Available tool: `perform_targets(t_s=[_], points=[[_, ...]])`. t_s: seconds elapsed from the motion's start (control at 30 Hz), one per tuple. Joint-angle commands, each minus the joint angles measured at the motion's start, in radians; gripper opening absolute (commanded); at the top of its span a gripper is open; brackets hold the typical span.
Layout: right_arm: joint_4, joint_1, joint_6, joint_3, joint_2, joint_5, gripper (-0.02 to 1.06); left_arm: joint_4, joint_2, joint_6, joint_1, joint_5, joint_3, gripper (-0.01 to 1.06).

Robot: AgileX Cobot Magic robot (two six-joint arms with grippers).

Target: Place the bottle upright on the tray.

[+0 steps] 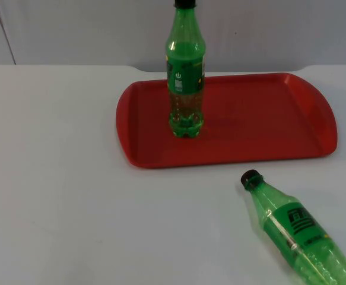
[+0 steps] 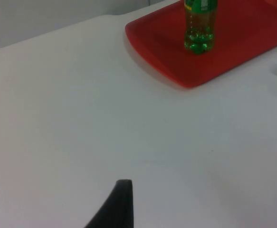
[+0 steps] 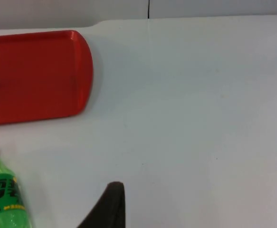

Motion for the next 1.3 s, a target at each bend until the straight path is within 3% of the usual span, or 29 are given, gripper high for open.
perform_targets(t_s=[0.0, 0.37, 0.63, 0.93, 1.1, 1.27], points=[[0.003, -0.002, -0.009, -0.038, 0.06, -0.01, 1.04, -0.006, -0.004, -0.002, 0.0, -0.011, 0.005, 1.04], [0.033, -0.002, -0.009, -0.21, 0.44, 0.008, 1.04, -0.006, -0.004, -0.002, 0.0, -0.011, 0.005, 1.04], [0.138, -0.002, -0.09, -0.305, 0.702, 0.048, 1.04, -0.006, -0.004, -0.002, 0.0, -0.011, 0.005, 1.04], [0.263, -0.002, -0.126, -0.315, 0.932, 0.016, 1.04, -0.006, -0.004, -0.002, 0.0, -0.011, 0.005, 1.04], [0.27, 0.002, -0.132, -0.315, 1.015, 0.02, 1.04, -0.006, -0.004, -0.002, 0.0, -0.011, 0.005, 1.04], [0.256, 0.098, -0.132, -0.315, 1.074, 0.011, 1.04, -0.006, -0.004, -0.002, 0.0, -0.011, 0.005, 1.04]])
